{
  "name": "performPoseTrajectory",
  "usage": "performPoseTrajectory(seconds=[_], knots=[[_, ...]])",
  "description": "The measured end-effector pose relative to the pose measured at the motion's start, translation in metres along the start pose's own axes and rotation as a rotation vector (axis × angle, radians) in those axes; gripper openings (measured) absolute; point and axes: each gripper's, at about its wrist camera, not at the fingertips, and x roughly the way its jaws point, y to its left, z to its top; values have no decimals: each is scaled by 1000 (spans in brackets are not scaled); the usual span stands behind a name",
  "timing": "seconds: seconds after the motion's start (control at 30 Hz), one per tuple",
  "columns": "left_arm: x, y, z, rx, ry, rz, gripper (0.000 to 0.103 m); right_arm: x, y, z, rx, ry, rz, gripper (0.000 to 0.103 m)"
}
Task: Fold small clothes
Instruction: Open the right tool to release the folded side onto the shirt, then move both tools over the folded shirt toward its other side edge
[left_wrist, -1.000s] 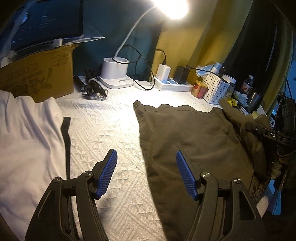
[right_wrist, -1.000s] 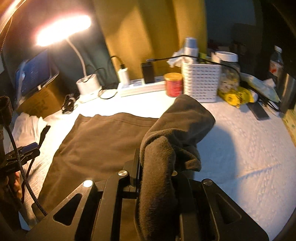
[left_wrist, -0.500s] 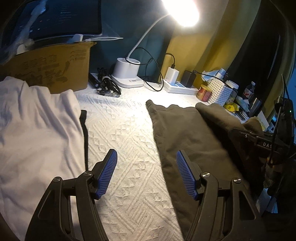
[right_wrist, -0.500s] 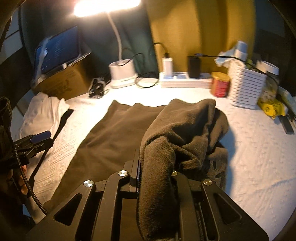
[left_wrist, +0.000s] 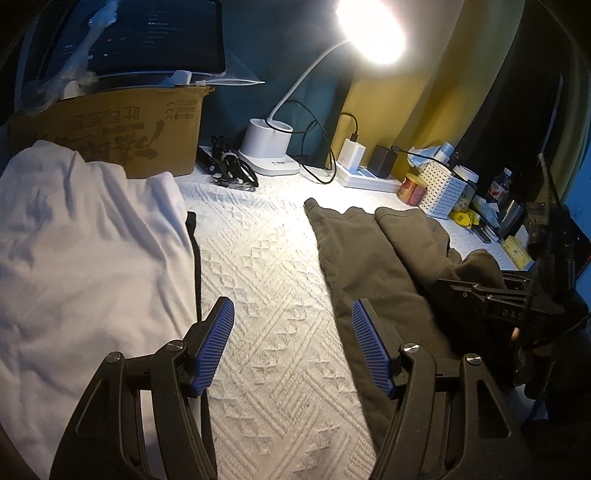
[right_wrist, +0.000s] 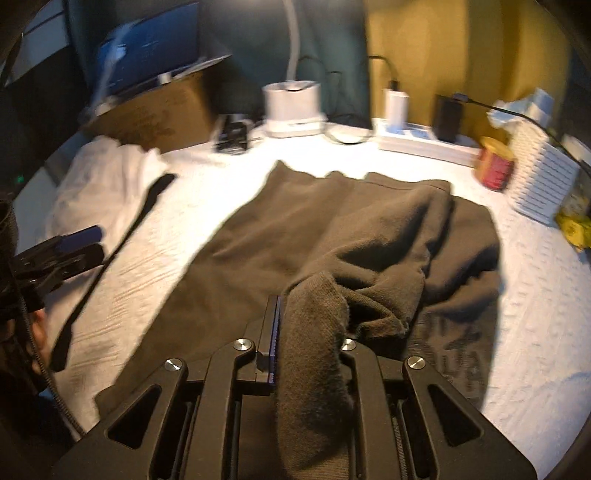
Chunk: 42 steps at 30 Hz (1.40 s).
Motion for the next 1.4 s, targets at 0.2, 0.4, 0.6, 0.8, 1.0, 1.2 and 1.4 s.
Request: performPoseTrajectory(seconds=[0.2,0.4,0.6,0.8,1.0,1.2,1.4], knots=[[-7,-3,-7,-2,-6,3,66,-1,48,-2,-132,30,73,57],[-19,-7,-15,15,-6,20,66,2,82,-21,-200,61,135,60],[-30,-6,-19,14,-12,63,66,-16,94,-36,-204,22,191,60],[-29,-19,-17,34,-2,75,66,-42,81,-43,-184,-38,194,60],[-17,-51,-8,99,15,51,66,-56,45,-47,-112,-74,166,60],[6,-87,5,176,51,32,66,-60,4,-49,-36,-105,145,60],[31,-121,18,258,85,11,66,-68,-41,-51,45,-142,127,60]])
